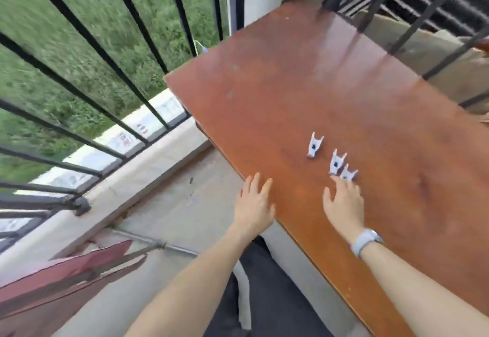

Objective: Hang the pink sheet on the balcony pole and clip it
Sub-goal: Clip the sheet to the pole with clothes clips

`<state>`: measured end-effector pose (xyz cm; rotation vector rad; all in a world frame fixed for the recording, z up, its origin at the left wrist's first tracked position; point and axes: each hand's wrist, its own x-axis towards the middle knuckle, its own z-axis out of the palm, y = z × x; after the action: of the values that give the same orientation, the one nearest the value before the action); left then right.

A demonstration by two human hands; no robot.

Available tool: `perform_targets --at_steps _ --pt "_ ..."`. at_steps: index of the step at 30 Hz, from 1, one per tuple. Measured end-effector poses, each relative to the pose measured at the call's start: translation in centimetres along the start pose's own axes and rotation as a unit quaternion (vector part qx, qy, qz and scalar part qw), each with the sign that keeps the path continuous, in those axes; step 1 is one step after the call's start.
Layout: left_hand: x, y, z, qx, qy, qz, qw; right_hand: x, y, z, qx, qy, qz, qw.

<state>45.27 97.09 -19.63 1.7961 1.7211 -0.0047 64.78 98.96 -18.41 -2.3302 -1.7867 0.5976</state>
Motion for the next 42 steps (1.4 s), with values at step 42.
perform_targets --at_steps 42 --pt "-23.7 -25.3 -10.7 -0.253 0.591 -0.626 0.441 -17.8 -39.8 13.7 0.268 -0.602 -0.251 0.709"
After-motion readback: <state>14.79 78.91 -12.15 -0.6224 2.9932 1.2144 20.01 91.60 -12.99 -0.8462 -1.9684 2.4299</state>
